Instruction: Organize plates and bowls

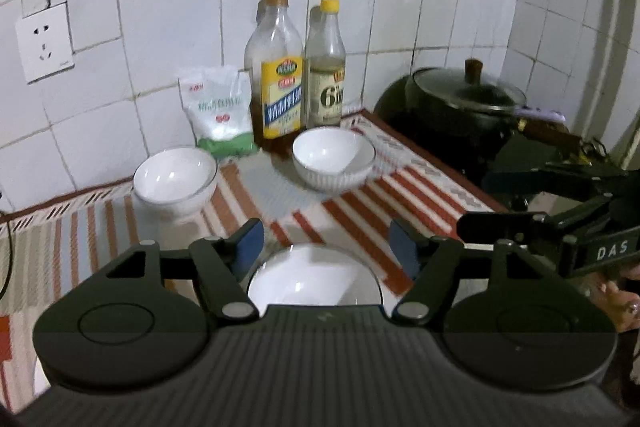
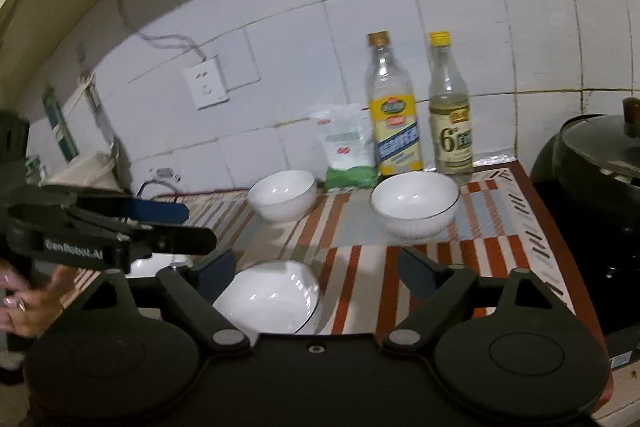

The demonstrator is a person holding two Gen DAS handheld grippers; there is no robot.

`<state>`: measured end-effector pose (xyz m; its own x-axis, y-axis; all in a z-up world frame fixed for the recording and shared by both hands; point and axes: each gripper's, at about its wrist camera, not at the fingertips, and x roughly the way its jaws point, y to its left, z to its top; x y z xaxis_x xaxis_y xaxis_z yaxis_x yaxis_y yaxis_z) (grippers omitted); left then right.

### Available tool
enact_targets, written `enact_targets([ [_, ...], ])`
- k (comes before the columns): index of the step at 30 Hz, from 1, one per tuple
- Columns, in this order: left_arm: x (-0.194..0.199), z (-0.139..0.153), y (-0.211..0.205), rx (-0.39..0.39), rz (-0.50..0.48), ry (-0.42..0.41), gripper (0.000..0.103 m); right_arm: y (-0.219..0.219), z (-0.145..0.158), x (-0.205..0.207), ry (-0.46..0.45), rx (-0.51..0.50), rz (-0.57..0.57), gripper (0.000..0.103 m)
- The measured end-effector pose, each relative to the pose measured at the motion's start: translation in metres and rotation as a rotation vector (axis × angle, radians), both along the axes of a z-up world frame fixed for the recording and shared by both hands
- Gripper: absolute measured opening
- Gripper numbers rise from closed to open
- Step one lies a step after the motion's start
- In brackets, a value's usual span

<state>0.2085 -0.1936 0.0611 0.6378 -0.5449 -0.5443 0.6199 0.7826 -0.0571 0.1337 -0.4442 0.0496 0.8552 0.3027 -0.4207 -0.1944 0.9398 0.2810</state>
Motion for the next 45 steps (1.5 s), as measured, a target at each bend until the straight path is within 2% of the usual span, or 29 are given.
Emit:
enact_targets([
  [4,0.022,-0.008,-0.015,-0.028,0.000,0.007,0.069,-0.015,-0.004,0.019,-0.017,0.029,-0.012,0.083],
  [10,0.064,-0.021,-0.040,0.016,0.003,-0.011,0.065,-0.033,-0.016,0.055,0.012,0.057,-0.039,0.074],
  [14,0.092,-0.034,-0.052,0.015,0.014,0.014,0.061,-0.048,-0.031,0.080,0.035,0.060,-0.098,0.072],
  [19,0.122,-0.050,-0.076,0.053,-0.008,0.051,0.057,-0.066,-0.052,0.112,0.069,0.067,-0.162,0.063],
  [22,0.136,-0.060,-0.087,0.070,-0.018,0.068,0.055,-0.070,-0.061,0.127,0.093,0.078,-0.185,0.062],
  [25,0.147,-0.069,-0.098,0.118,-0.035,0.083,0.054,-0.072,-0.067,0.140,0.112,0.078,-0.202,0.062],
  [28,0.161,-0.073,-0.101,0.100,-0.043,0.128,0.051,-0.073,-0.072,0.153,0.134,0.075,-0.219,0.062],
  [29,0.165,-0.074,-0.102,0.090,-0.041,0.142,0.043,-0.073,-0.074,0.156,0.141,0.075,-0.224,0.062],
  [30,0.169,-0.075,-0.102,0.083,-0.038,0.158,0.037,-0.073,-0.076,0.161,0.166,0.068,-0.220,0.057],
  [31,0.173,-0.076,-0.101,0.065,-0.032,0.172,0.035,-0.075,-0.078,0.164,0.175,0.087,-0.212,0.050],
  [32,0.176,-0.078,-0.101,0.054,-0.026,0.179,0.034,-0.077,-0.079,0.165,0.182,0.119,-0.199,0.049],
  [35,0.182,-0.079,-0.103,0.046,-0.034,0.176,0.034,-0.077,-0.079,0.170,0.196,0.131,-0.199,0.048],
  [38,0.193,-0.078,-0.104,0.037,-0.018,0.220,0.034,-0.078,-0.082,0.179,0.224,0.128,-0.211,0.049],
  [41,0.201,-0.078,-0.104,0.046,-0.005,0.226,0.035,-0.079,-0.086,0.186,0.256,0.149,-0.210,0.049],
  [45,0.208,-0.086,-0.105,0.031,-0.022,0.265,0.035,-0.074,-0.087,0.193,0.284,0.145,-0.209,0.048],
])
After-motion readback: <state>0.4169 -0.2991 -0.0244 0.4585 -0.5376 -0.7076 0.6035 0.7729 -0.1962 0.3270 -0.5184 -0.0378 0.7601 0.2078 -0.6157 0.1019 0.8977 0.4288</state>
